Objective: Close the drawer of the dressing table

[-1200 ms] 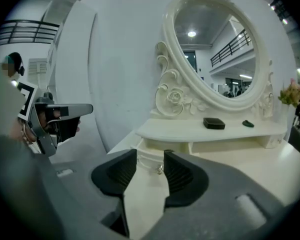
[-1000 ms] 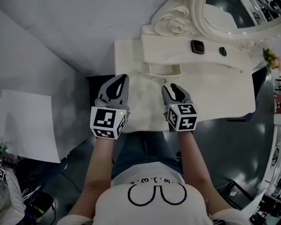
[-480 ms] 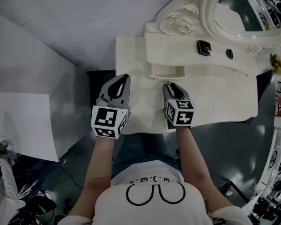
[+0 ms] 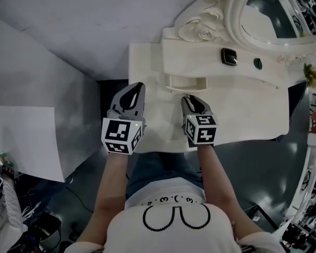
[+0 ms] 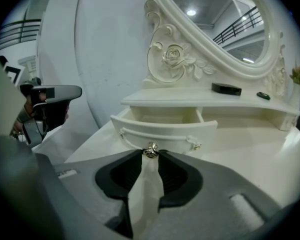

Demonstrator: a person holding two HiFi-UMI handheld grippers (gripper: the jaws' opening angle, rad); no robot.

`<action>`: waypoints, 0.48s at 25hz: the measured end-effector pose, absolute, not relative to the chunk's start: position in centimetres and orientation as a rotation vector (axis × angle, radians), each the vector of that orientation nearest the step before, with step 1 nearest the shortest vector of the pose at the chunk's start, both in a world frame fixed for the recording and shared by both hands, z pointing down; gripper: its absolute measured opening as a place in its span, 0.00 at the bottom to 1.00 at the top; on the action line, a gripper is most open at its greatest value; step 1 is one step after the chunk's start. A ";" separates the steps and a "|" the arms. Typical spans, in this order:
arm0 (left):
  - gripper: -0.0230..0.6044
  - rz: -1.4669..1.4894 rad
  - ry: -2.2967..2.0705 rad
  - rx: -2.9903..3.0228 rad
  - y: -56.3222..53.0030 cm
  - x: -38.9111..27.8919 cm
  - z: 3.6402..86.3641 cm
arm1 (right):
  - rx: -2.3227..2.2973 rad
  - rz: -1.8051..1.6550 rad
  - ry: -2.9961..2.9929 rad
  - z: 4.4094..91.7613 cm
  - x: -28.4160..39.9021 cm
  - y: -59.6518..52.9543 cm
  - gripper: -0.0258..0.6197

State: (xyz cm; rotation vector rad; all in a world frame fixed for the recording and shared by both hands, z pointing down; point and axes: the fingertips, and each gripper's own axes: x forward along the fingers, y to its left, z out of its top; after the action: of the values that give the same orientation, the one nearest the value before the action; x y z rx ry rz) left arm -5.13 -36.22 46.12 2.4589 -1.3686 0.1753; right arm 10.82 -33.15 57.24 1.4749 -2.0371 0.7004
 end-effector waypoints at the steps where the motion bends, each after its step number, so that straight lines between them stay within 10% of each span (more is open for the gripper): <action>1: 0.03 0.175 -1.373 2.454 -36.3 -5.2 46.2 | 1.468 0.699 -2.039 57.3 10.8 -33.2 0.20; 12: 0.03 0.171 -1.412 2.426 -37.5 -5.7 46.1 | 1.435 0.698 -2.047 57.1 10.7 -35.3 0.20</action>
State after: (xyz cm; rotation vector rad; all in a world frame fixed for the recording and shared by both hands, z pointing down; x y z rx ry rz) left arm -5.68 -37.54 46.14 2.4261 -1.4117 0.1708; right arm 10.66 -35.31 57.13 1.4349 -2.0468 0.6975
